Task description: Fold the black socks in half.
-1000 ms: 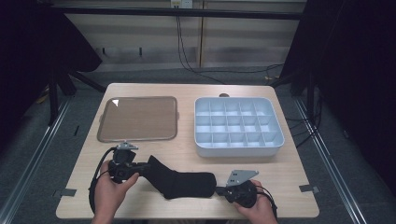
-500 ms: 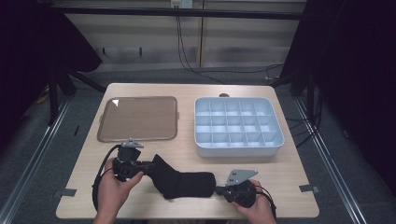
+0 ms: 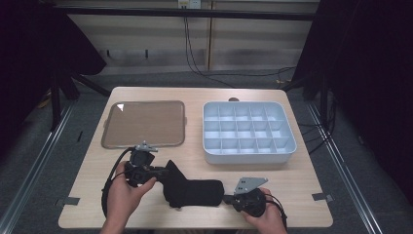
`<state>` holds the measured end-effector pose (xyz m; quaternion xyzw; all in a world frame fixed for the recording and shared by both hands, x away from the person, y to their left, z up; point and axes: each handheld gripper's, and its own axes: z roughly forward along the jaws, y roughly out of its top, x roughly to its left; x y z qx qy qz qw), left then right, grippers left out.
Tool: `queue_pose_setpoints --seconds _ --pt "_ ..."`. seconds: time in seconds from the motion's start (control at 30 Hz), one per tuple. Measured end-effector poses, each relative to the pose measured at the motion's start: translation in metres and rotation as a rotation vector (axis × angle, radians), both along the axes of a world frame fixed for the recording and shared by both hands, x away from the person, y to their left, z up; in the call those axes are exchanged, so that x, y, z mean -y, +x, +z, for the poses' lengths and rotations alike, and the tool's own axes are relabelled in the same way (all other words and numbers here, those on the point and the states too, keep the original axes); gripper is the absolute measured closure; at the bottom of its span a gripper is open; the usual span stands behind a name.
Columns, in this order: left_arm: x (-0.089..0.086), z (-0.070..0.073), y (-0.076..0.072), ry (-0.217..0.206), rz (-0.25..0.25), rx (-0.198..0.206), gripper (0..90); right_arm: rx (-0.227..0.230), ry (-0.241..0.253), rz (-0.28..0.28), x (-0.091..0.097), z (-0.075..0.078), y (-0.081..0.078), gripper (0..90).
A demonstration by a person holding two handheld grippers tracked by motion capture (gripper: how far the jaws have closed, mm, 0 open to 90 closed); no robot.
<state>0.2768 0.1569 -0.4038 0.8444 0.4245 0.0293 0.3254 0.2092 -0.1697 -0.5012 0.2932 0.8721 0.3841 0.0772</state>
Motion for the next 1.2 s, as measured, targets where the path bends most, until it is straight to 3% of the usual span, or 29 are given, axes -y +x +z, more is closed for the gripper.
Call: queue_pose_setpoints --seconds 0.73,1.2 --pt "0.042 0.002 -0.004 0.001 -0.079 -0.013 79.3 -0.002 -0.003 0.004 -0.003 0.000 0.000 89.7" --pt "0.076 -0.011 -0.005 0.024 -0.126 -0.038 79.3 -0.002 -0.002 0.008 -0.003 0.000 0.000 89.7"
